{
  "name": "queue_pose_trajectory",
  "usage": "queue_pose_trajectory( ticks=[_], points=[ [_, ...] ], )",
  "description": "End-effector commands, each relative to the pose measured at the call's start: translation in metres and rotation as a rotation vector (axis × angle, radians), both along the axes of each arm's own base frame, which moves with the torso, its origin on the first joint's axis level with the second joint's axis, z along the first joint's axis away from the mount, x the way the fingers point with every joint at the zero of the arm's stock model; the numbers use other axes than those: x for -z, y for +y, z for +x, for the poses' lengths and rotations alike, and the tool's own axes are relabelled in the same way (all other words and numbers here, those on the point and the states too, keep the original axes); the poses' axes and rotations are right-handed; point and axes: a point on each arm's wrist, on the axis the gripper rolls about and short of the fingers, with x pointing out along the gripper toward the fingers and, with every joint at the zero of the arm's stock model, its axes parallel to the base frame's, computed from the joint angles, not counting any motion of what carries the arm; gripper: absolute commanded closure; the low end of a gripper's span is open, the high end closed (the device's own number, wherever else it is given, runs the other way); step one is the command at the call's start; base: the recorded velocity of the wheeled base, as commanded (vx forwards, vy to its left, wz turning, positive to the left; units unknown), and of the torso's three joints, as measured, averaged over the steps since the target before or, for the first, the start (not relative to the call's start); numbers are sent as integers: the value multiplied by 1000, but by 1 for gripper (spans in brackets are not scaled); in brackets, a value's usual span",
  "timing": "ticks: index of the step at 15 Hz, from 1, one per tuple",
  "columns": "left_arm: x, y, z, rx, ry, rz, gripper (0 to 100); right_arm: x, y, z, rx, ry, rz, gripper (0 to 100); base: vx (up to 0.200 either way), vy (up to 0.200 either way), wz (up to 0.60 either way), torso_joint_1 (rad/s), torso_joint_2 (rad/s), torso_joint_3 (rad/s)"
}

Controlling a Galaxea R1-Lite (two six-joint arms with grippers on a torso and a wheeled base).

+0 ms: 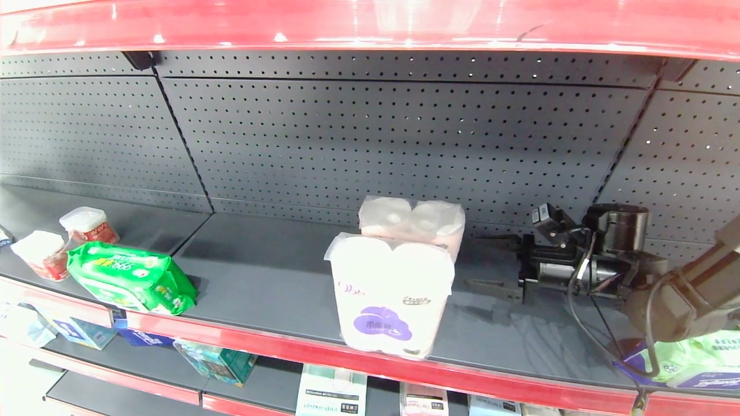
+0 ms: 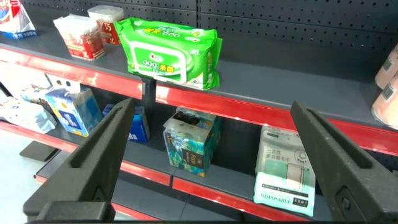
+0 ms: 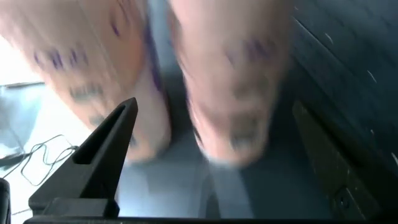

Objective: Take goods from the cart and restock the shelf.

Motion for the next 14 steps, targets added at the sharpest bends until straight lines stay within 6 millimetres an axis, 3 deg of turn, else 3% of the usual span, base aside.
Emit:
queue_pose_trajectory(
  ticks=[1, 4, 6, 7, 9, 10, 11, 13, 14],
  points=[
    [0, 0, 0, 0, 1, -1, 0, -11, -11, -12, 36, -16, 2, 0, 0, 0, 0, 0, 0, 0],
    [0, 0, 0, 0, 1, -1, 0, -25, -32, -48, 217, -3, -38, 0, 0, 0, 0, 0, 0, 0],
    [0, 0, 0, 0, 0, -1, 0, -49, -48, -88, 524, -29, -119, 0, 0, 0, 0, 0, 0, 0],
    [0, 0, 0, 0, -2, 0, 0, -64, -53, -124, 753, -27, -145, 0, 0, 0, 0, 0, 0, 0],
    [0, 0, 0, 0, 0, -1, 0, -74, -55, -186, 948, -52, -108, 0, 0, 0, 0, 0, 0, 0],
    [0, 0, 0, 0, 1, -1, 0, -74, -55, -188, 953, -52, -109, 0, 0, 0, 0, 0, 0, 0],
    [0, 0, 0, 0, 0, -1, 0, -69, -58, -250, 1087, -116, -83, 0, 0, 0, 0, 0, 0, 0],
    [0, 0, 0, 0, 0, -1, 0, -57, -59, -299, 1139, -159, -52, 0, 0, 0, 0, 0, 0, 0],
    [0, 0, 0, 0, 1, -1, 0, -49, -58, -314, 1142, -153, -16, 0, 0, 0, 0, 0, 0, 0]
  ],
)
